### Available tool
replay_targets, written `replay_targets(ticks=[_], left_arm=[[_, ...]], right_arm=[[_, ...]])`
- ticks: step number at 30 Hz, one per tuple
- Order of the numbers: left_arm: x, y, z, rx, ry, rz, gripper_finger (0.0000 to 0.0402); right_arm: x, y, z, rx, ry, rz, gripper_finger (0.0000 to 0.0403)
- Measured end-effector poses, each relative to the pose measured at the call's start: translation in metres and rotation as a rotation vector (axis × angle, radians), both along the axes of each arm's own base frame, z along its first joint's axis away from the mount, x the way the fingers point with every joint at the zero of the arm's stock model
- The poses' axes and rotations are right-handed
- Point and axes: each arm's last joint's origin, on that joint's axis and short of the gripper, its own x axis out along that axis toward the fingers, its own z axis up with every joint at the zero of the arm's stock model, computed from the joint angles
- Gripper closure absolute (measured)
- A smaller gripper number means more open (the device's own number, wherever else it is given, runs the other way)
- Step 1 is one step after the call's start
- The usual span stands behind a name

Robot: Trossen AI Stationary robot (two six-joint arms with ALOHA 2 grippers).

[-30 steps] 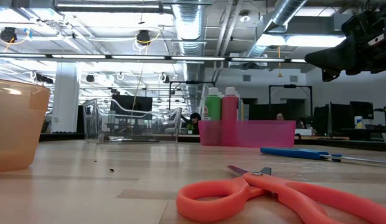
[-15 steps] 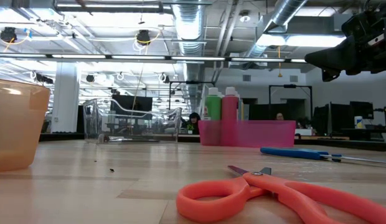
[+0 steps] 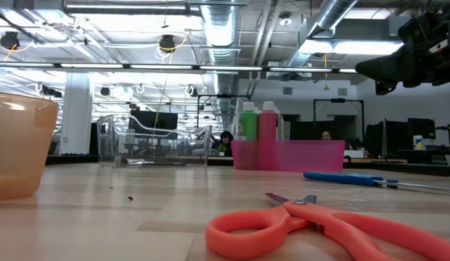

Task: Pick & Place Paint Supplies
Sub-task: Put the black scissors into the orange bin

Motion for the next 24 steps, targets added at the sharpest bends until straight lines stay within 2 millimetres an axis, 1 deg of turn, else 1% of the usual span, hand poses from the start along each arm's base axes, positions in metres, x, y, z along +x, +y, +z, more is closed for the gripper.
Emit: replay_targets(ticks=[4, 7, 10, 14, 17, 20, 24], left_arm=[[-0.006, -0.007, -0.009, 0.080, 0.047, 0.016, 0.0385], [-0.006, -0.010, -0.017, 0.096, 0.055, 0.023, 0.0385], [-0.005, -0.012, -0.035, 0.070, 0.047, 0.056, 0.0385], [-0.001, -0.021, -0.064, -0.013, 0.014, 0.056, 0.0385], [-0.001, -0.024, -0.084, -0.059, 0.021, 0.047, 0.0385], [0.000, -0.026, -0.100, -0.099, 0.010, 0.013, 0.0385], [-0.001, -0.025, -0.114, -0.106, 0.023, -0.027, 0.0385]], right_arm=[[0.000, 0.000, 0.000, 0.000, 0.000, 0.001, 0.0403], [0.000, 0.000, 0.000, 0.000, 0.000, 0.000, 0.0403], [0.000, 0.000, 0.000, 0.000, 0.000, 0.000, 0.0403], [0.000, 0.000, 0.000, 0.000, 0.001, 0.000, 0.0403], [0.000, 0.000, 0.000, 0.000, 0.000, 0.000, 0.0403], [0.000, 0.000, 0.000, 0.000, 0.000, 0.000, 0.0403], [0.000, 0.000, 0.000, 0.000, 0.000, 0.000, 0.0403]])
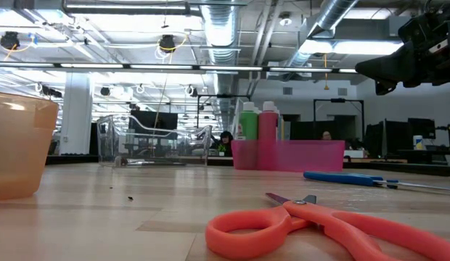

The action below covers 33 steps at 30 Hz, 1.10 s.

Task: Pick & Place Paint Supplies
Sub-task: Put the black scissors into the orange bin

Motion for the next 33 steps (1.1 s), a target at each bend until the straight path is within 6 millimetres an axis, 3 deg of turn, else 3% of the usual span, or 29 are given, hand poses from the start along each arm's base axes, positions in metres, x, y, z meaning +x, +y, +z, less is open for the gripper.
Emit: replay_targets(ticks=[9, 20, 33], left_arm=[[-0.007, 0.008, -0.026, 0.012, 0.085, -0.094, 0.0385], [-0.008, 0.015, -0.044, 0.015, 0.084, -0.120, 0.0385], [-0.006, 0.013, -0.047, -0.030, 0.062, -0.117, 0.0371]], right_arm=[[0.000, 0.000, 0.000, 0.000, 0.000, 0.000, 0.0403], [0.000, 0.000, 0.000, 0.000, 0.000, 0.000, 0.0403], [0.000, 0.000, 0.000, 0.000, 0.000, 0.000, 0.0403]])
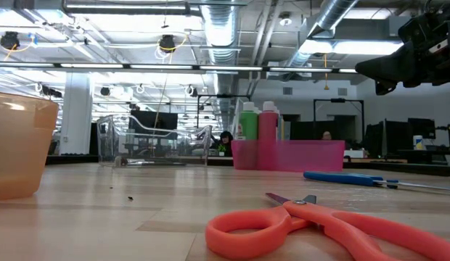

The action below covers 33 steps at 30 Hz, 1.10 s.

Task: Pick & Place Paint Supplies
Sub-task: Put the black scissors into the orange bin, then put the red scissors into the orange bin

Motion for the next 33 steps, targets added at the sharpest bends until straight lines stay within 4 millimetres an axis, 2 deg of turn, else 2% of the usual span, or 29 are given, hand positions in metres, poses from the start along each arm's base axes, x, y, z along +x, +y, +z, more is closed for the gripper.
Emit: replay_targets(ticks=[18, 28, 33], left_arm=[[0.001, -0.002, 0.001, -0.023, -0.011, 0.001, 0.0347], [0.012, -0.015, 0.007, -0.165, -0.139, 0.035, 0.0257], [0.024, -0.023, 0.020, -0.348, -0.196, 0.056, 0.0219]], right_arm=[[0.000, 0.000, 0.000, 0.000, 0.000, 0.000, 0.0403], [0.000, 0.000, 0.000, 0.000, 0.000, 0.000, 0.0403], [0.000, 0.000, 0.000, 0.000, 0.000, 0.000, 0.0403]])
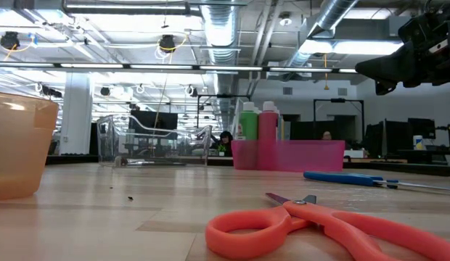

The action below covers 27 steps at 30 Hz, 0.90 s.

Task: Pick & Place Paint Supplies
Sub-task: Put the red scissors into the orange bin

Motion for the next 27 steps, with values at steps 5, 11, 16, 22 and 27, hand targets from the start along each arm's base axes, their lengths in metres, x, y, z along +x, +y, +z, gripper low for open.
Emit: replay_targets(ticks=[5, 11, 16, 22, 27], left_arm=[[0.015, 0.000, 0.026, -0.202, -0.134, 0.068, 0.0214], [0.035, 0.012, 0.063, -0.359, -0.441, 0.348, 0.0219], [0.060, 0.038, 0.089, -0.343, -0.724, 0.501, 0.0220], [0.093, 0.069, 0.119, -0.228, -0.984, 0.557, 0.0220], [0.122, 0.085, 0.157, -0.075, -1.126, 0.470, 0.0220]], right_arm=[[0.000, 0.000, 0.000, 0.000, 0.000, 0.000, 0.0403], [0.000, 0.000, 0.000, 0.000, 0.000, 0.000, 0.0403], [0.000, 0.000, 0.000, 0.000, 0.000, 0.000, 0.0403], [0.000, 0.000, 0.000, 0.000, 0.000, 0.000, 0.0403], [0.000, 0.000, 0.000, 0.000, 0.000, 0.000, 0.0403]])
